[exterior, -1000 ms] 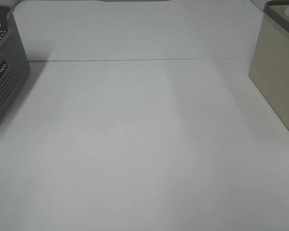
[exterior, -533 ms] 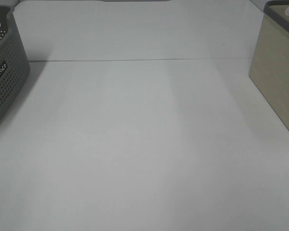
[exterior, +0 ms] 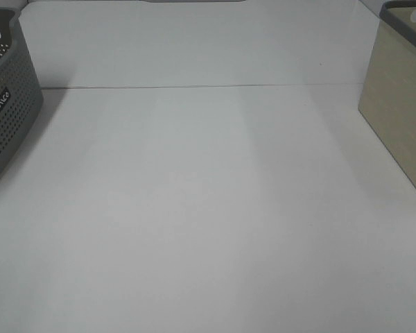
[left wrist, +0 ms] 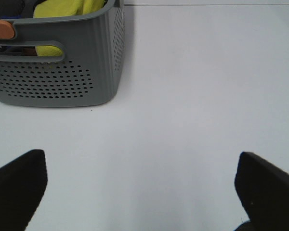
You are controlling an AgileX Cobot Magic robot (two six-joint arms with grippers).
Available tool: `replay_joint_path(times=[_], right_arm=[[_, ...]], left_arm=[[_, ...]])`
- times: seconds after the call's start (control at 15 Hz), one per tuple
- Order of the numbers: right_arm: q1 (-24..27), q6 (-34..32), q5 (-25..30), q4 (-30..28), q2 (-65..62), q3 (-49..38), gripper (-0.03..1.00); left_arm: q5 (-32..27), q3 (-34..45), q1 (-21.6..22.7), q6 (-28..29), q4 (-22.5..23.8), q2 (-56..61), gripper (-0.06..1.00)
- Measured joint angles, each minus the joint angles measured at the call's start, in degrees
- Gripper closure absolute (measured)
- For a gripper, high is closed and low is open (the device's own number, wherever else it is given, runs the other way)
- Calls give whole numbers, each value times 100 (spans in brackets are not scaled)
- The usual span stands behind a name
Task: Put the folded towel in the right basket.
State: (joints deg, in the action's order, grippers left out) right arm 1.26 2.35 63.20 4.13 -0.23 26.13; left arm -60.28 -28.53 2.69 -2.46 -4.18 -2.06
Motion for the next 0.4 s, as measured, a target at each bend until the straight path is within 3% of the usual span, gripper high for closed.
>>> replay_joint_path(times=[0.4], right_arm=[[0, 0, 0, 0, 0, 0, 7]], left_arm=[[0, 0, 0, 0, 0, 0, -5]])
